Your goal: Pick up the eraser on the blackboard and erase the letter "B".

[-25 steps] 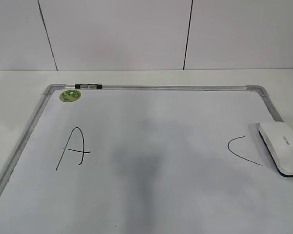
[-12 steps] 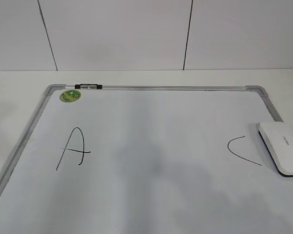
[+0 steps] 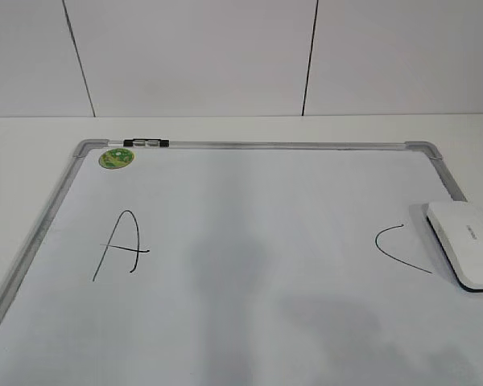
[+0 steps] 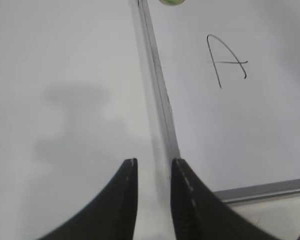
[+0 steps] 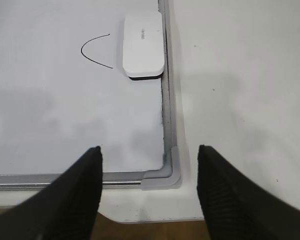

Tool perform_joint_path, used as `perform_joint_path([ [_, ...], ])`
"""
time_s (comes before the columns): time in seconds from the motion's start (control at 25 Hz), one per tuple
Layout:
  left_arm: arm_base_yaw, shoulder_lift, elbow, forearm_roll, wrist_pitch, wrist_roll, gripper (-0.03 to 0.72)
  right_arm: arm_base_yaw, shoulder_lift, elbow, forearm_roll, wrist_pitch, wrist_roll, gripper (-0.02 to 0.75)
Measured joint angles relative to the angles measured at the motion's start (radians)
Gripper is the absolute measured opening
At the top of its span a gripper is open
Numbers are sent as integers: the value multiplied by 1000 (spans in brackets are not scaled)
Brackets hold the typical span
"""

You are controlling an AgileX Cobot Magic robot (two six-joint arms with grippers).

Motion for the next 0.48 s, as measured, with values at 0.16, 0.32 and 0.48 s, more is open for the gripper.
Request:
perform_joint_path([
  [0.16, 0, -148, 10, -4, 0, 0, 186, 0, 0, 0, -2, 0, -2, 467],
  [0.32, 0, -160, 12, -11, 9, 0, 187, 0, 0, 0, 8, 0, -2, 466],
  [0.48, 0, -160, 15, -29, 9, 0, 190, 0, 0, 0, 24, 0, -2, 466],
])
